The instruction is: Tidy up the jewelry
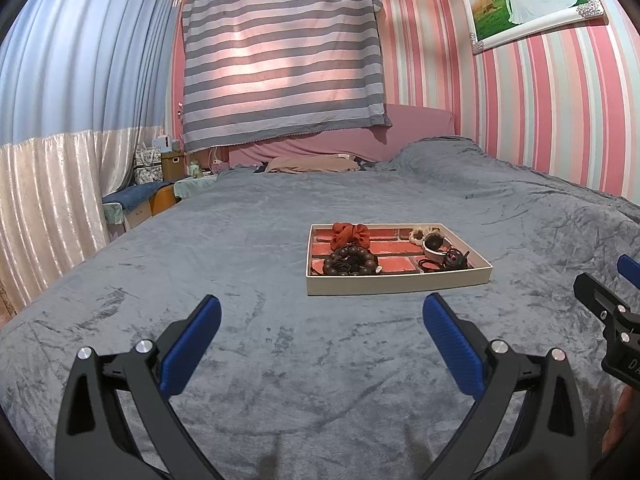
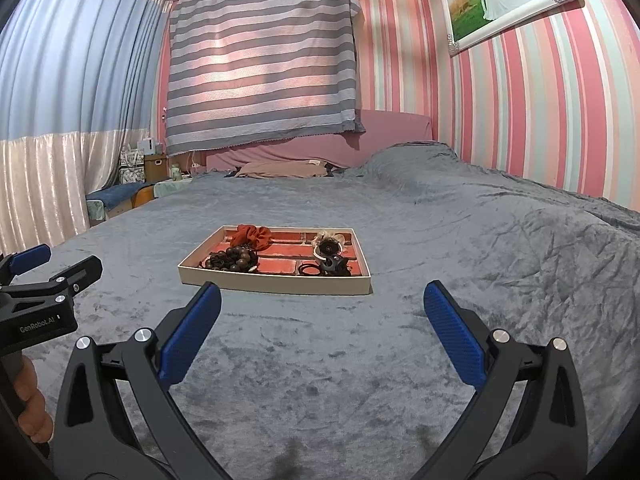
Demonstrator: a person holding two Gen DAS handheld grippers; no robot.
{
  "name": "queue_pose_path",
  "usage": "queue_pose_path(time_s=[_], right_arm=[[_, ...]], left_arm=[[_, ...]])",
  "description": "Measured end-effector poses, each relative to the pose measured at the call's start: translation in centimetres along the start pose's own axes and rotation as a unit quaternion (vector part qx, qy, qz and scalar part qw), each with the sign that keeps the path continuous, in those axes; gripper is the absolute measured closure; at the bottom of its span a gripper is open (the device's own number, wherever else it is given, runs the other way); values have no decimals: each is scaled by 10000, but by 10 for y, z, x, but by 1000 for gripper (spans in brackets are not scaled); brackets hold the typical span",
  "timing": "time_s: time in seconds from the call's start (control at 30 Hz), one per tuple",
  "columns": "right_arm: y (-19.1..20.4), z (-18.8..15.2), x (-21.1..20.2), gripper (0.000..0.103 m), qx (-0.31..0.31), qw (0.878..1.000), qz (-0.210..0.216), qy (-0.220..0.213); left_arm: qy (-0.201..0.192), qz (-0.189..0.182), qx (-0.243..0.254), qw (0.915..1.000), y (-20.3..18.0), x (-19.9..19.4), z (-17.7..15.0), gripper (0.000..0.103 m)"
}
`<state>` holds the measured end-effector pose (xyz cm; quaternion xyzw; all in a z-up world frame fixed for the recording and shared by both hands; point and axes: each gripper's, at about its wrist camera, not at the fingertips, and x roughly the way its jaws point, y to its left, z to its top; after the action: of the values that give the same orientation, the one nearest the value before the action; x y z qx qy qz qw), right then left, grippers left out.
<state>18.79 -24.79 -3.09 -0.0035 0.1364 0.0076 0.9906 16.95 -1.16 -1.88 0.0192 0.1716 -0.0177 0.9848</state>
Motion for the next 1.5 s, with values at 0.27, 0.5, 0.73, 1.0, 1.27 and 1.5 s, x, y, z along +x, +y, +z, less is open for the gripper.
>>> queue_pose_path(time_s=[0.27, 0.5, 0.73, 1.0, 1.27, 1.5], right_arm=[[-1, -1, 1, 4, 3, 10000, -5, 28], [-1, -2, 2, 4, -3, 10000, -16, 48], [-1, -3, 3, 4, -2, 10000, -17, 63], [-2, -4, 4, 4, 4, 10000, -19, 66], [-2, -4, 4, 4, -8, 10000, -23, 73], [-3, -5, 5, 4, -3, 10000, -27, 74]], left_arm=[[-58, -28, 79, 9999, -2, 0, -1, 4], [-70, -34, 127, 9999, -4, -1, -3, 4], [-81, -26, 120, 9999, -2, -3, -4, 4], [-78, -27, 112, 9999, -1, -4, -4, 4], [-74, -29, 100, 9999, 0, -3, -4, 4], [-71, -29, 101, 9999, 0, -3, -4, 4]])
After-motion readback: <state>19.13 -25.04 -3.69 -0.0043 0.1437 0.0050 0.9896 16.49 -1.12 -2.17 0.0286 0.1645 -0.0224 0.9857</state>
